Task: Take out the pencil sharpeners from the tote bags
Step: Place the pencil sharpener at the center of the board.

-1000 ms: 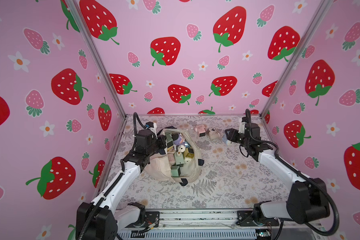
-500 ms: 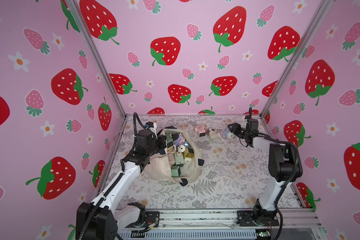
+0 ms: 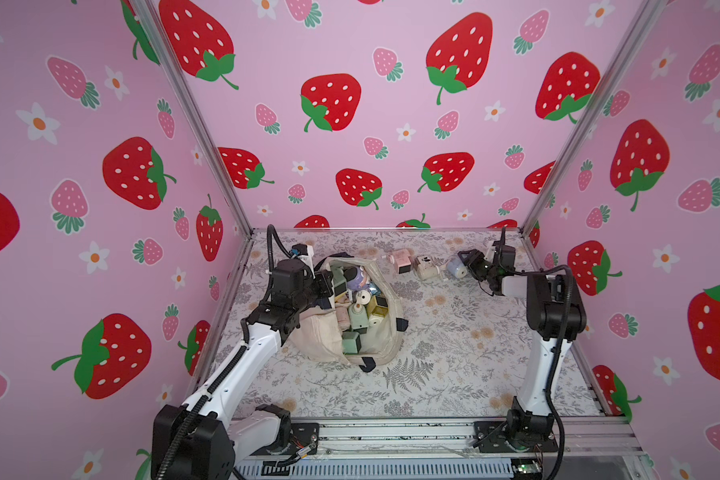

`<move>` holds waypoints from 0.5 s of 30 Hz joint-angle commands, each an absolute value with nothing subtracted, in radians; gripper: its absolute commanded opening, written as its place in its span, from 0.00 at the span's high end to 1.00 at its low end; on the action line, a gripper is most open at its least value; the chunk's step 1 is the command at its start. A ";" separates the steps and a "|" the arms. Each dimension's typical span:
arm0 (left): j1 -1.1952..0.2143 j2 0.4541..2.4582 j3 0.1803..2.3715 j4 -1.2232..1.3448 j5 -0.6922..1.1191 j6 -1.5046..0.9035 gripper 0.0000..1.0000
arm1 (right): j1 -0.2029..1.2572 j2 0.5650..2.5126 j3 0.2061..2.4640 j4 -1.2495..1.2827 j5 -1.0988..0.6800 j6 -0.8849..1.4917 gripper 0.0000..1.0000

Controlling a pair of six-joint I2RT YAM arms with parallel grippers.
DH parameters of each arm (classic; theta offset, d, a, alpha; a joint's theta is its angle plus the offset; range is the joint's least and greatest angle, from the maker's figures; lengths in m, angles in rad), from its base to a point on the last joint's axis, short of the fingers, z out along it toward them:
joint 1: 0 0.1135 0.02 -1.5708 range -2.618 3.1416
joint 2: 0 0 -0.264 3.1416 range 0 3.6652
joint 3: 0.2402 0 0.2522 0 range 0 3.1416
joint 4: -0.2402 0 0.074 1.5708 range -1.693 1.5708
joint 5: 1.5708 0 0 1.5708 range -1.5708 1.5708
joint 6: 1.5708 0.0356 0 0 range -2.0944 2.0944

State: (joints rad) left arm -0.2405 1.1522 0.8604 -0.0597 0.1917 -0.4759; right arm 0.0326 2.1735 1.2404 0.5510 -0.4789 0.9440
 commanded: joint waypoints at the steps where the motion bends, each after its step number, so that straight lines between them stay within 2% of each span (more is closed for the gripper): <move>1: -0.254 1.155 0.864 -0.071 0.210 -0.479 1.00 | 0.041 2.211 1.279 0.564 -0.515 0.986 0.39; 12: -0.260 1.157 0.869 -0.077 0.206 -0.476 1.00 | 0.088 2.209 1.391 0.267 -0.464 0.861 0.17; 13: -0.260 1.157 0.869 -0.077 0.206 -0.477 1.00 | 0.094 2.202 1.405 0.215 -0.443 0.841 0.14; 14: -0.260 1.156 0.867 -0.077 0.205 -0.477 1.00 | 0.100 2.193 1.415 0.182 -0.425 0.818 0.01; 15: -0.262 1.155 0.868 -0.077 0.207 -0.477 1.00 | 0.106 2.183 1.418 0.164 -0.407 0.801 0.01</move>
